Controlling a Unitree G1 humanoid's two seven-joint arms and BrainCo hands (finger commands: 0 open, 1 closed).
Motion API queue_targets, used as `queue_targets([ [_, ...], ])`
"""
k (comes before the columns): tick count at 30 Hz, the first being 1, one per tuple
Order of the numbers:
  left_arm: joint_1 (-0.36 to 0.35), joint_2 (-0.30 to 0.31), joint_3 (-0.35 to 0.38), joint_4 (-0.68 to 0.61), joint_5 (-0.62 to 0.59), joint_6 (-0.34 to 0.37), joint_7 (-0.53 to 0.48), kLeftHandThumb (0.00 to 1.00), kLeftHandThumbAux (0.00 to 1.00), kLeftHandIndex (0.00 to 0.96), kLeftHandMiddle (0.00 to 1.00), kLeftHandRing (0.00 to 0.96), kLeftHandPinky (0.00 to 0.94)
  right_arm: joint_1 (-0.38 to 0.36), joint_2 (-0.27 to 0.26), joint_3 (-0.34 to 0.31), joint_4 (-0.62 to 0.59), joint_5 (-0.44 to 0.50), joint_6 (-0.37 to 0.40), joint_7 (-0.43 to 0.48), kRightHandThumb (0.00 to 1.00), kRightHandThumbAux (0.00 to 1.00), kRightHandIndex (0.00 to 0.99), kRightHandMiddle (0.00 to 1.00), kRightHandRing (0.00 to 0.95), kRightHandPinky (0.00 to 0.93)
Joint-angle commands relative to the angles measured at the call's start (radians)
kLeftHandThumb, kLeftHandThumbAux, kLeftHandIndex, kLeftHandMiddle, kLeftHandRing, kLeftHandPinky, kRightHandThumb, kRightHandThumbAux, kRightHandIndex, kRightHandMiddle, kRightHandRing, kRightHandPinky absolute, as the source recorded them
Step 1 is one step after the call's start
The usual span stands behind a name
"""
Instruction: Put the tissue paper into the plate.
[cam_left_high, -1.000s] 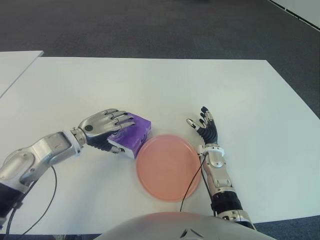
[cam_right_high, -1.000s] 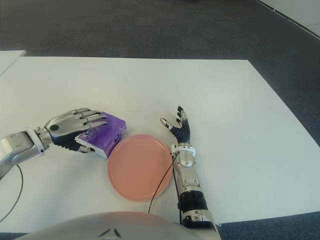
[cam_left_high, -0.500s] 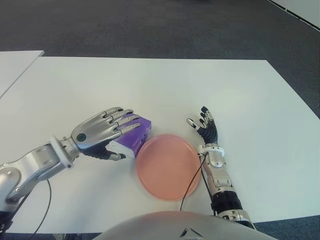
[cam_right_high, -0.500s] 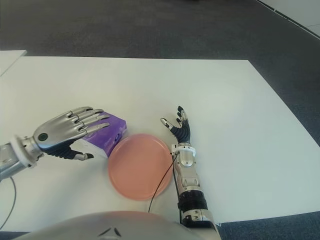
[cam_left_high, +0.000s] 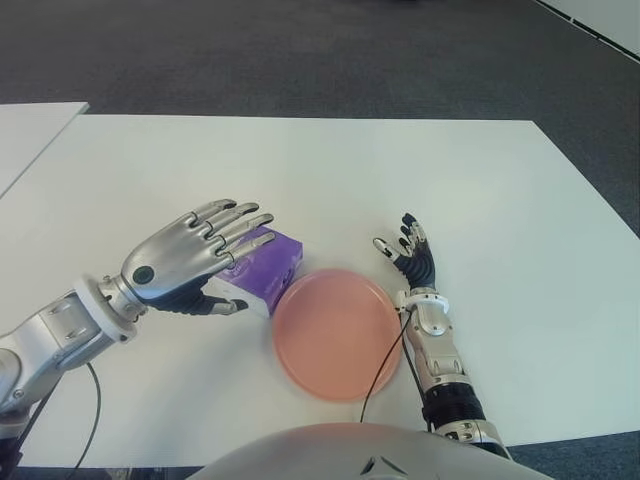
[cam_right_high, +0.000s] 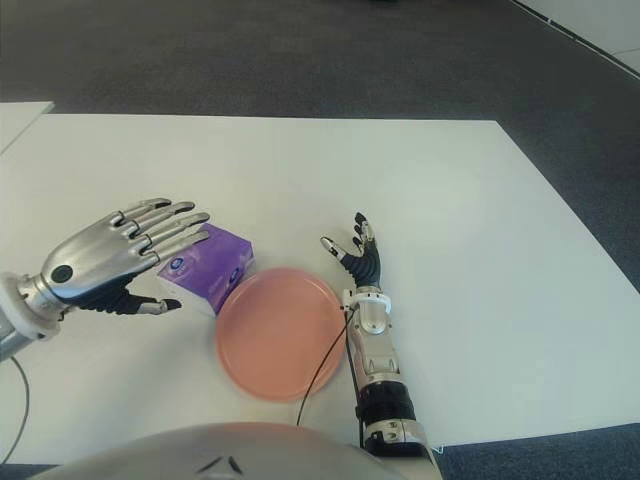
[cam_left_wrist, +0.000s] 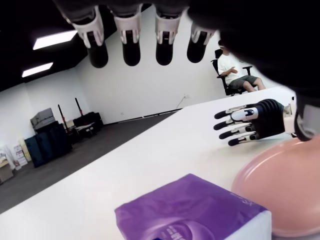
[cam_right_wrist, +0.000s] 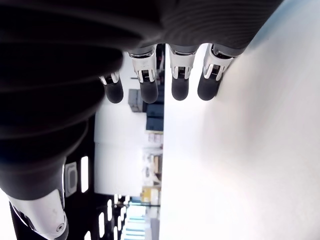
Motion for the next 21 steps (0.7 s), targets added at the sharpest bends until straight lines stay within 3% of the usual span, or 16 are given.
queue_targets([
  [1,-0.050,-0.004,0.006,0.072,0.045,-0.004,0.044,0.181,0.343,0.000,0.000,0.000,0.000,0.070,0.016,0.009,0.060,0.016,0.088,0.017,0.162,0.729,0.050,0.029,0.000,0.000],
  [14,-0.082,0.001,-0.040,0.140,0.037,-0.001,0.008,0.153,0.322,0.000,0.000,0.000,0.000,0.065,0.012,0.011,0.065,0.008,0.092,0.013,0.160,0.719,0.047,0.026,0.000,0.000],
  [21,-0.160,0.007,-0.127,0.277,0.075,0.006,-0.003,0.141,0.305,0.000,0.000,0.000,0.000,0.064,0.016,0.011,0.061,0.016,0.095,0.020,0.154,0.716,0.051,0.027,0.000,0.000],
])
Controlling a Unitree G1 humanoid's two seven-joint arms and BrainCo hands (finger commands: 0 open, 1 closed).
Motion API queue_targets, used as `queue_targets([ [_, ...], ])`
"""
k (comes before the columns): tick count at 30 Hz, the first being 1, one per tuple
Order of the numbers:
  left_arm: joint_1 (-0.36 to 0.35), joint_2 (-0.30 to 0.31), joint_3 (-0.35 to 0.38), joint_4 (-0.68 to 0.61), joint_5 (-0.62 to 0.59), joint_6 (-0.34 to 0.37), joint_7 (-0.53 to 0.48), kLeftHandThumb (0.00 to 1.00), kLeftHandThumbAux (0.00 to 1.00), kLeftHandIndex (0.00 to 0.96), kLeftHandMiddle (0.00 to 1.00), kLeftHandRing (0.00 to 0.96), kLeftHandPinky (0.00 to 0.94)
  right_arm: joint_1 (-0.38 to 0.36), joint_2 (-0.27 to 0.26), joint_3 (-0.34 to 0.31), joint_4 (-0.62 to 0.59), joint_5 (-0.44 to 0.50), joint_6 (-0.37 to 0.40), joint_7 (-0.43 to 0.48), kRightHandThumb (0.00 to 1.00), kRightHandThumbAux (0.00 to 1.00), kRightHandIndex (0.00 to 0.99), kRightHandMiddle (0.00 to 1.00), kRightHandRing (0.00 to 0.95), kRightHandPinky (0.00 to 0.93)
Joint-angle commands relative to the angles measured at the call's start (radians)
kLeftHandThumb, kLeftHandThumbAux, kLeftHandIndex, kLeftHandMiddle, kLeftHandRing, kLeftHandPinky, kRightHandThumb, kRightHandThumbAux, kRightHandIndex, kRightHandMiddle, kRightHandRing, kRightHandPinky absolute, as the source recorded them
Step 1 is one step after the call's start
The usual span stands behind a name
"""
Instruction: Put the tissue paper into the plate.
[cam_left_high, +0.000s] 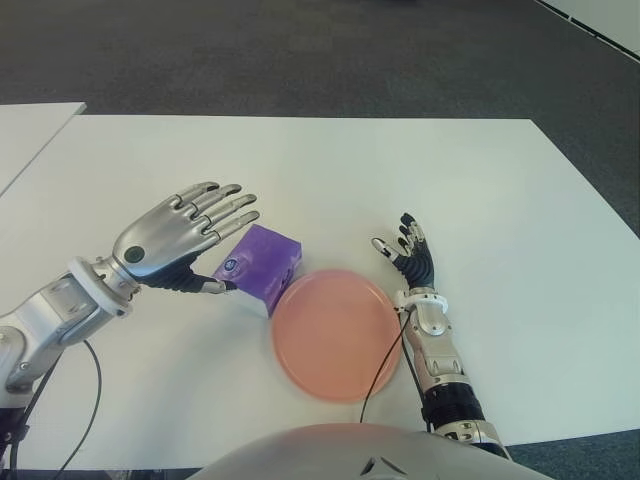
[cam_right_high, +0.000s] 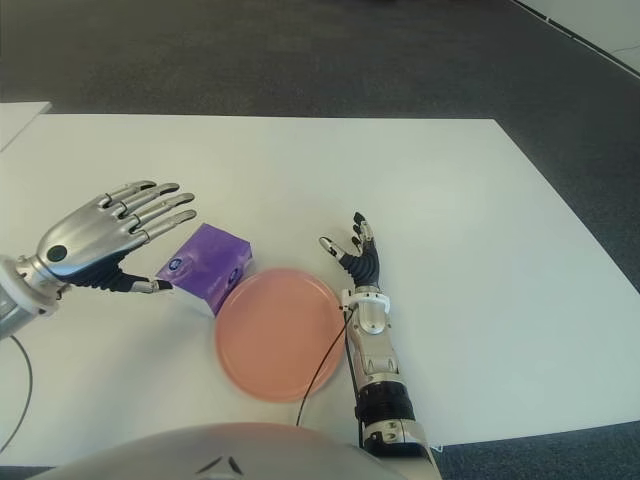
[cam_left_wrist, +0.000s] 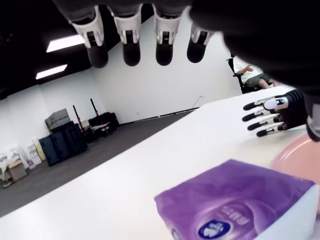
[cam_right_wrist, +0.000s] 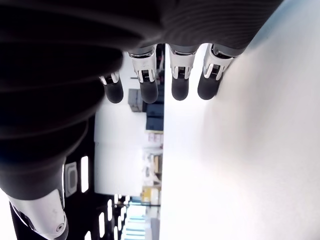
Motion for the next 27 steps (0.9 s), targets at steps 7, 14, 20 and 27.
queue_targets([
  [7,-0.100,0.015,-0.127,0.164,0.019,-0.002,-0.055,0.191,0.247,0.000,0.000,0.000,0.000,0.065,0.014,0.007,0.063,0.021,0.091,0.023,0.136,0.718,0.058,0.039,0.006,0.000],
  [14,-0.167,0.002,-0.208,0.285,0.045,-0.006,-0.020,0.253,0.194,0.000,0.000,0.000,0.000,0.067,0.015,0.004,0.064,0.025,0.084,0.021,0.144,0.707,0.063,0.042,0.008,0.001],
  [20,-0.192,0.014,-0.253,0.319,0.047,-0.016,-0.019,0.290,0.172,0.000,0.000,0.000,0.000,0.070,0.014,0.001,0.059,0.024,0.086,0.016,0.138,0.713,0.061,0.043,0.011,0.003],
  [27,-0.196,0.021,-0.277,0.314,0.026,-0.028,-0.041,0.308,0.164,0.000,0.000,0.000,0.000,0.071,0.011,0.000,0.055,0.020,0.093,0.015,0.128,0.715,0.055,0.041,0.010,0.003],
])
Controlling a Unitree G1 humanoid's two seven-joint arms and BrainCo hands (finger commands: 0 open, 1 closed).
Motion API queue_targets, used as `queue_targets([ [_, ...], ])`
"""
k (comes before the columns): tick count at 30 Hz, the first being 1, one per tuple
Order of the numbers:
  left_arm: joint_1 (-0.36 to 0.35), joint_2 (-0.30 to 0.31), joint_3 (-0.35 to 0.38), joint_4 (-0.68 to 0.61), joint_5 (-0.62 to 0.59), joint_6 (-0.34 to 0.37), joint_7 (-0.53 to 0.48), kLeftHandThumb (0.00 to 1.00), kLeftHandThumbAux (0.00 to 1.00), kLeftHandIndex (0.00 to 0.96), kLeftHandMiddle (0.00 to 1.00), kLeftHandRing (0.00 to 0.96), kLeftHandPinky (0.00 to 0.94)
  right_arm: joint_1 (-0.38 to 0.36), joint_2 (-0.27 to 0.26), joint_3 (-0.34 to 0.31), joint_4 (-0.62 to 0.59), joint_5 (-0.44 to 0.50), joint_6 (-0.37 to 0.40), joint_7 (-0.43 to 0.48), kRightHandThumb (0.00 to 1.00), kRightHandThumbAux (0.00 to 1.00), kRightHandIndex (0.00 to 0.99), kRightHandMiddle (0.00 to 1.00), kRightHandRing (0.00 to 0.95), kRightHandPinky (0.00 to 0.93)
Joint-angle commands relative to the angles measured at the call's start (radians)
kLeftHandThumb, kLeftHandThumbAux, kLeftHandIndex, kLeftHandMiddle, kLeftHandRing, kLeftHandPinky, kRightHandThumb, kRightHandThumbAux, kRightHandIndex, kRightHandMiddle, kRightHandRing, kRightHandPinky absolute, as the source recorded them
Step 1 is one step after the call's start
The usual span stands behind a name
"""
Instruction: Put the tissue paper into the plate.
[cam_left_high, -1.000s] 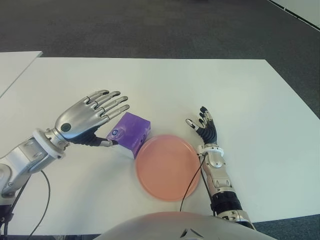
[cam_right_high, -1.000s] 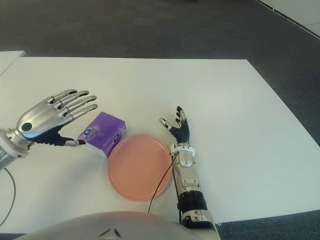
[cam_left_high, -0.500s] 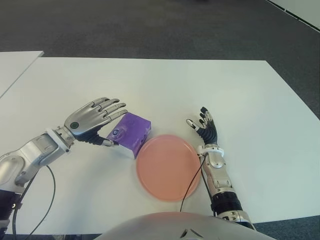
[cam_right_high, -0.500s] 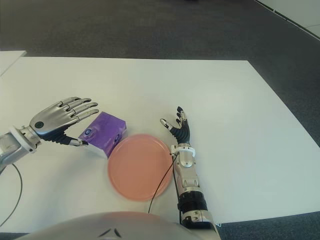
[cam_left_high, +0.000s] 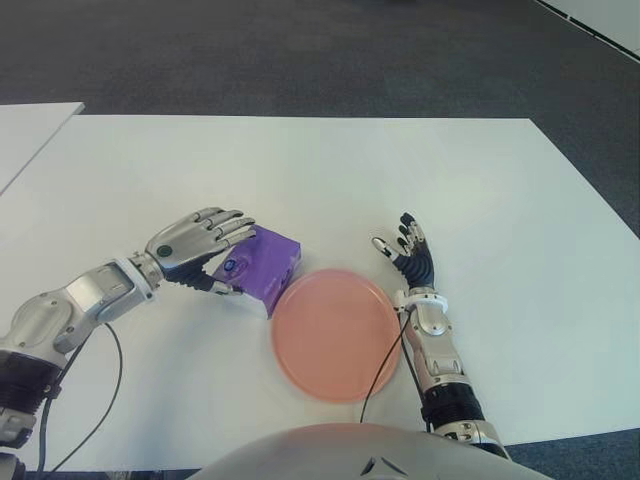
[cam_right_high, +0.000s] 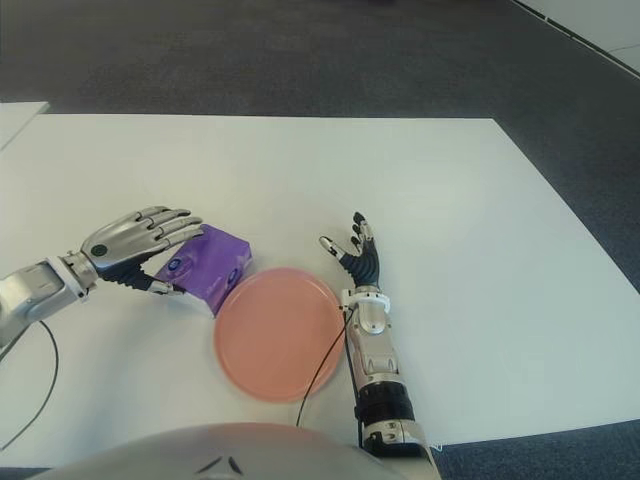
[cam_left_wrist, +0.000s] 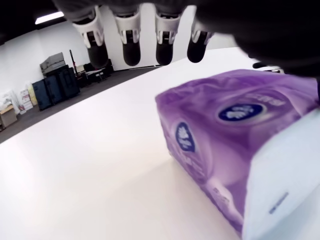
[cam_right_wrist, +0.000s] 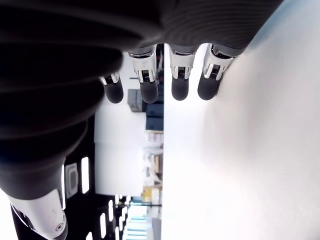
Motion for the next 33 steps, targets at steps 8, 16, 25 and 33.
queue_targets([
  [8,-0.009,0.022,-0.039,0.011,-0.062,-0.034,-0.056,0.296,0.166,0.000,0.000,0.000,0.000,0.063,0.007,0.000,0.074,0.008,0.090,0.000,0.131,0.720,0.061,0.043,0.013,0.013],
  [16,0.005,0.024,-0.034,0.002,-0.155,-0.062,-0.117,0.289,0.170,0.000,0.000,0.000,0.000,0.062,0.008,-0.003,0.077,0.011,0.088,-0.001,0.148,0.725,0.071,0.045,0.012,0.016],
  [25,0.054,0.033,-0.006,-0.080,-0.207,-0.069,-0.154,0.282,0.183,0.000,0.000,0.000,0.000,0.064,0.008,-0.003,0.073,0.013,0.086,0.005,0.139,0.725,0.068,0.046,0.012,0.003],
  [33,0.123,0.043,0.047,-0.206,-0.255,-0.065,-0.208,0.264,0.191,0.000,0.000,0.000,0.000,0.065,0.005,-0.001,0.071,0.016,0.080,0.014,0.118,0.729,0.064,0.049,0.014,0.004],
])
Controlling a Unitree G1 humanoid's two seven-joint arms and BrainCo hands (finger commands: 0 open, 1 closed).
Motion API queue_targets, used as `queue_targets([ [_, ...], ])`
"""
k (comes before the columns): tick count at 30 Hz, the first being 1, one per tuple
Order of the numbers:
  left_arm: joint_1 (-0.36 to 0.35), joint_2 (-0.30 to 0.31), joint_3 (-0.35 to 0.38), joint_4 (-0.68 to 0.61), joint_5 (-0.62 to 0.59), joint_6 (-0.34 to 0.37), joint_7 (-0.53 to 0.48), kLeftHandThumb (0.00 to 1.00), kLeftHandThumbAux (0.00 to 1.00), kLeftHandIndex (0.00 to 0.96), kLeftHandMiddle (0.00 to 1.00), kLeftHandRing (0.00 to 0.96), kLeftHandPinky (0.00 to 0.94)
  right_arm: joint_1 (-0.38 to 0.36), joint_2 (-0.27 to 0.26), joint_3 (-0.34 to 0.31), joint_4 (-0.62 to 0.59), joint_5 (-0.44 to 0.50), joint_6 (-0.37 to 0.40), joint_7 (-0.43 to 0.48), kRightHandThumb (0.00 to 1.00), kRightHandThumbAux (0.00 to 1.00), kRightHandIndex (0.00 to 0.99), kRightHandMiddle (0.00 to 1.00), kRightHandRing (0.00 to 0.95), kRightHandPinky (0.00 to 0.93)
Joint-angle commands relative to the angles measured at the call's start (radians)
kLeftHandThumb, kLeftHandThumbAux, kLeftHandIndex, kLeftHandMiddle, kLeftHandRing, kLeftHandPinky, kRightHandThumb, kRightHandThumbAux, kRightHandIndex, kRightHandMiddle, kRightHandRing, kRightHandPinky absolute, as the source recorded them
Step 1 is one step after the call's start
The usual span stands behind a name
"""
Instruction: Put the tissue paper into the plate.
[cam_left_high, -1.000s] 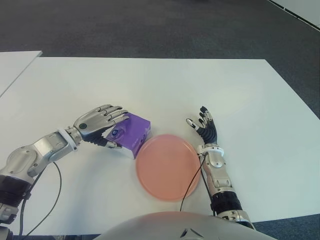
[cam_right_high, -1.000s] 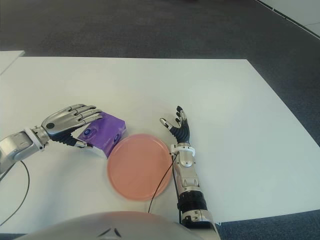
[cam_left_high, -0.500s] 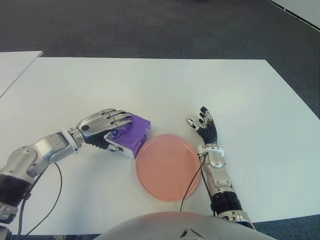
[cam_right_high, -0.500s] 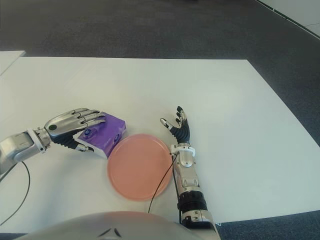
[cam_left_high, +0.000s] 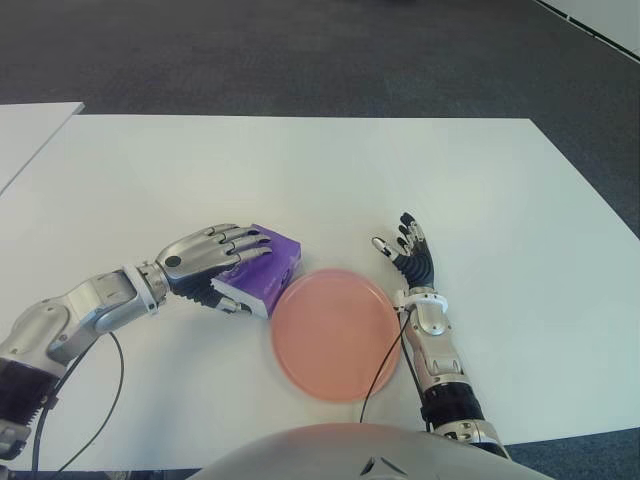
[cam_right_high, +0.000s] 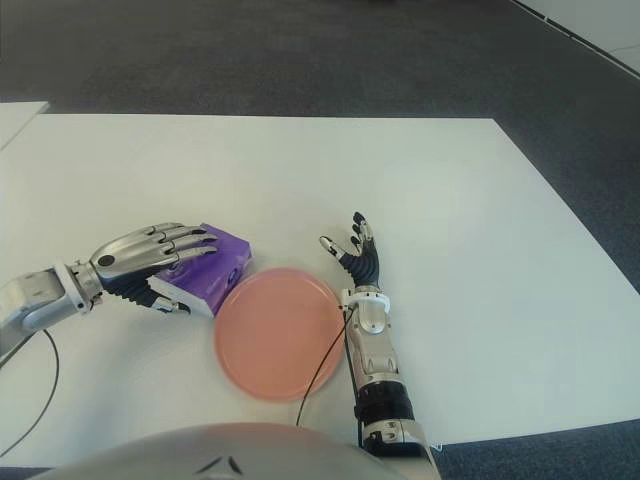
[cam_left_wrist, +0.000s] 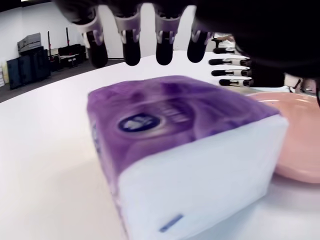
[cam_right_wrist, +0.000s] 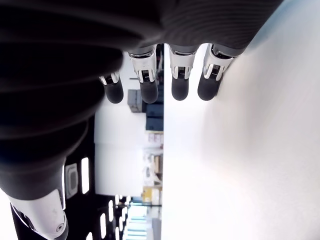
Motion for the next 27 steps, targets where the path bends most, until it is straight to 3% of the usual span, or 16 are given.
queue_targets([
  [1,0.038,0.019,0.031,-0.056,-0.029,-0.001,-0.043,0.262,0.191,0.000,0.000,0.000,0.000,0.065,0.006,0.000,0.071,0.015,0.078,0.014,0.115,0.730,0.063,0.049,0.014,0.004],
  [14,0.068,0.014,0.057,-0.098,-0.046,-0.021,-0.074,0.284,0.195,0.000,0.000,0.000,0.000,0.061,0.008,0.001,0.079,0.021,0.075,0.019,0.110,0.732,0.074,0.056,0.013,0.000],
  [27,0.037,0.006,0.032,-0.062,0.045,-0.044,-0.050,0.269,0.201,0.000,0.000,0.000,0.000,0.066,0.000,0.009,0.077,0.011,0.062,0.022,0.087,0.719,0.062,0.052,0.013,0.004],
])
